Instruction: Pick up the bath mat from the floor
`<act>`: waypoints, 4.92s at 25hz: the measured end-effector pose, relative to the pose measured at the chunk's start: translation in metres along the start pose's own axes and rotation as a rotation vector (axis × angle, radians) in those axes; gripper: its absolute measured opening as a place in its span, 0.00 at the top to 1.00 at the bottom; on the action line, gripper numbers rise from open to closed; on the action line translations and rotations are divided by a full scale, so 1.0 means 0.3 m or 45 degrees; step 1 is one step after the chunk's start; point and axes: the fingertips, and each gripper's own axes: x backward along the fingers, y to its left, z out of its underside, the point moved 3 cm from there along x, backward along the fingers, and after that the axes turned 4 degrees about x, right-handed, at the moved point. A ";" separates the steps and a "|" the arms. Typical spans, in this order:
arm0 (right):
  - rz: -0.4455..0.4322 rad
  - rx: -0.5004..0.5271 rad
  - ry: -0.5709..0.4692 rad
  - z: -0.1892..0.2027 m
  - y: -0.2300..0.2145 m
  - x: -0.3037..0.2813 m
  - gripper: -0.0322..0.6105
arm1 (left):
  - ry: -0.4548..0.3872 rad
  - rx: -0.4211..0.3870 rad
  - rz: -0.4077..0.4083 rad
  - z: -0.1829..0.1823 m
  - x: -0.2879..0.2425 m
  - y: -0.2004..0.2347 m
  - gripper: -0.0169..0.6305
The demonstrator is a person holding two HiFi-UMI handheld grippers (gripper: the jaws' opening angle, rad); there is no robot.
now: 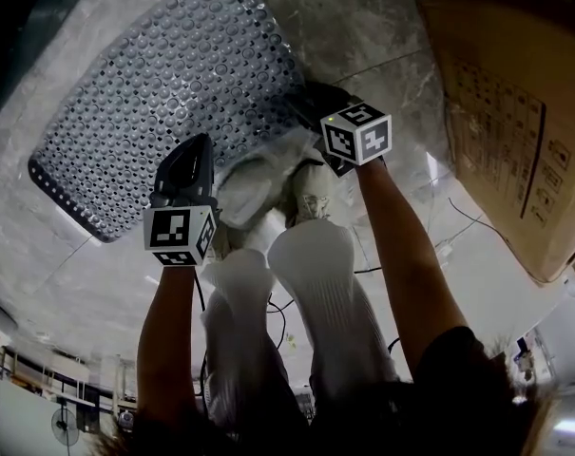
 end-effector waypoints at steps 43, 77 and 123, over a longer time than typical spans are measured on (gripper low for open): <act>0.037 0.253 0.093 -0.469 0.997 0.381 0.93 | -0.114 0.255 -0.302 -0.369 0.956 -0.025 0.96; -0.291 0.392 -0.184 -1.016 1.976 0.967 0.93 | -0.562 0.473 -0.341 -0.695 1.845 -0.184 0.96; -0.411 0.449 -0.428 -1.110 2.098 1.571 0.93 | -0.768 0.323 -0.279 -1.068 2.191 -0.434 0.96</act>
